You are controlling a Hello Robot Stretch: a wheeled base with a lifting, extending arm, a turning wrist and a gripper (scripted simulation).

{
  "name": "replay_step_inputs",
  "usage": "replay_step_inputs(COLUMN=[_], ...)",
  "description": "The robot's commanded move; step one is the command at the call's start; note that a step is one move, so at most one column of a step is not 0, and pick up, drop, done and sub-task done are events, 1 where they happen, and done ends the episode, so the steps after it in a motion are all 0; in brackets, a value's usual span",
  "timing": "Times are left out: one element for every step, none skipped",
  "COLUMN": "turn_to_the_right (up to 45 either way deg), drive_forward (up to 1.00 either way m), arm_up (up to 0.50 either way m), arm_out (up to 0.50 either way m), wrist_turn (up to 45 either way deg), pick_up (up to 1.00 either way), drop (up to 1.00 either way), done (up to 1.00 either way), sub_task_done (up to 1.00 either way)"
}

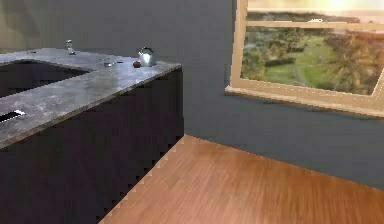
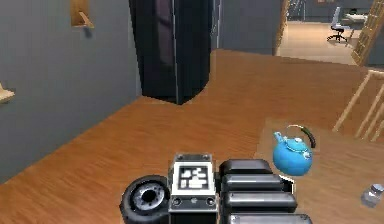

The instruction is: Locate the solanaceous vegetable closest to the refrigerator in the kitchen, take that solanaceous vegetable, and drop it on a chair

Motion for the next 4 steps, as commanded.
replay_step_inputs(turn_to_the_right=[0.0, 45.0, 39.0, 0.0], drive_forward=[0.30, 0.00, 0.00, 0.50], arm_up=[0.00, 0.00, 0.00, 0.00], arm_out=[0.00, 0.00, 0.00, 0.00], wrist_turn=[0.0, 0.0, 0.0, 0.0], pick_up=[0.00, 0.00, 0.00, 0.00], drop=[0.00, 0.00, 0.00, 0.00], done=[0.00, 0.00, 0.00, 0.00], sub_task_done=[0.00, 0.00, 0.00, 0.00])
